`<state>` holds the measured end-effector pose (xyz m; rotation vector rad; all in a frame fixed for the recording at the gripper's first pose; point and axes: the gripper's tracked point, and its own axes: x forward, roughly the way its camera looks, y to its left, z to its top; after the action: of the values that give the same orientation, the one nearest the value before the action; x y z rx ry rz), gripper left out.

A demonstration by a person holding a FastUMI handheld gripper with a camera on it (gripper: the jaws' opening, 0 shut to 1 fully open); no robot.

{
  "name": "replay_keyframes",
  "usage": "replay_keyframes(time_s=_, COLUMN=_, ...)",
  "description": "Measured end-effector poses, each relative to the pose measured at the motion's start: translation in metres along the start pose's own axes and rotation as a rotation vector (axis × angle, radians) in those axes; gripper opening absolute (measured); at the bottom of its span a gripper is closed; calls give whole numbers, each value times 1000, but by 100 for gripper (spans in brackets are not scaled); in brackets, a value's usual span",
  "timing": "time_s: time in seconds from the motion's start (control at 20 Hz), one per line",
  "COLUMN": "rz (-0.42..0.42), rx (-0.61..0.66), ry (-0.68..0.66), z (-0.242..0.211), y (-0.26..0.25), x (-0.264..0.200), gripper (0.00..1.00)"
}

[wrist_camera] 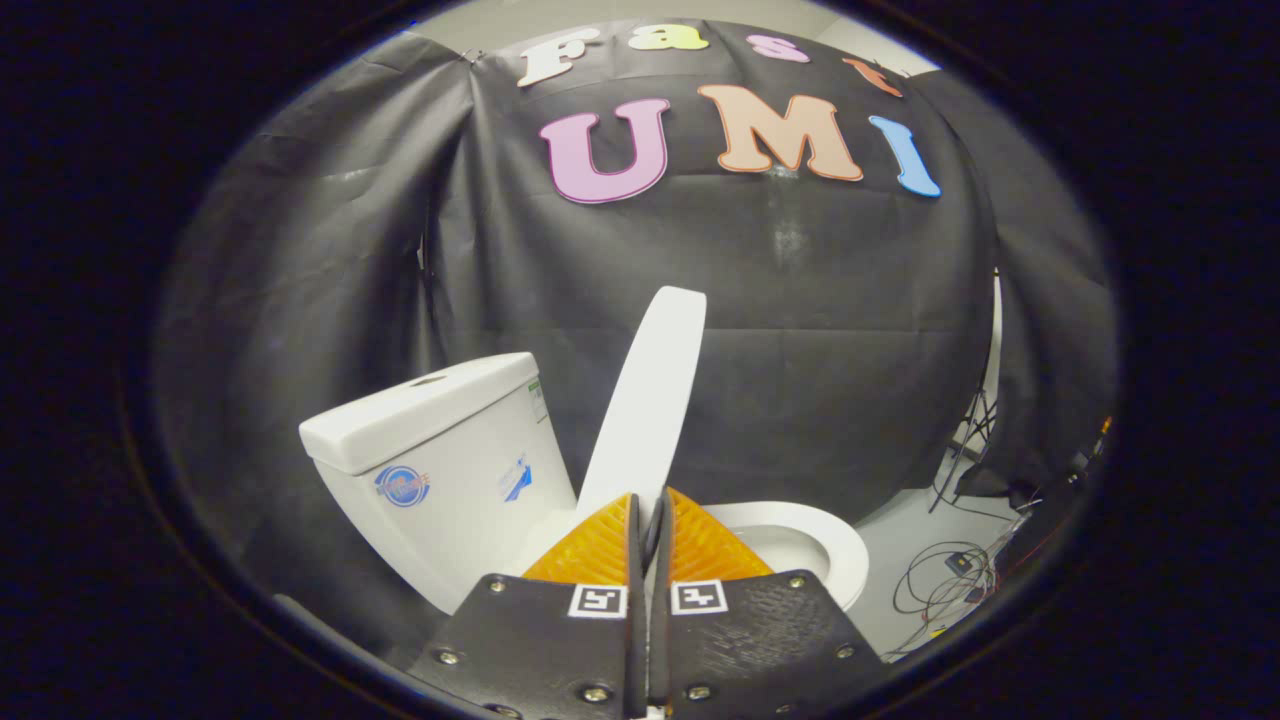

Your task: Open the toilet lid.

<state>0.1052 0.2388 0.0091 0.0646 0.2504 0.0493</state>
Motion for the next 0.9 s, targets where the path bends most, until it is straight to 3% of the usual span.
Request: replay_keyframes(time_s=0.9, rz=47, rx=-95, ry=-13, z=-1, y=28, x=-3, gripper=2)
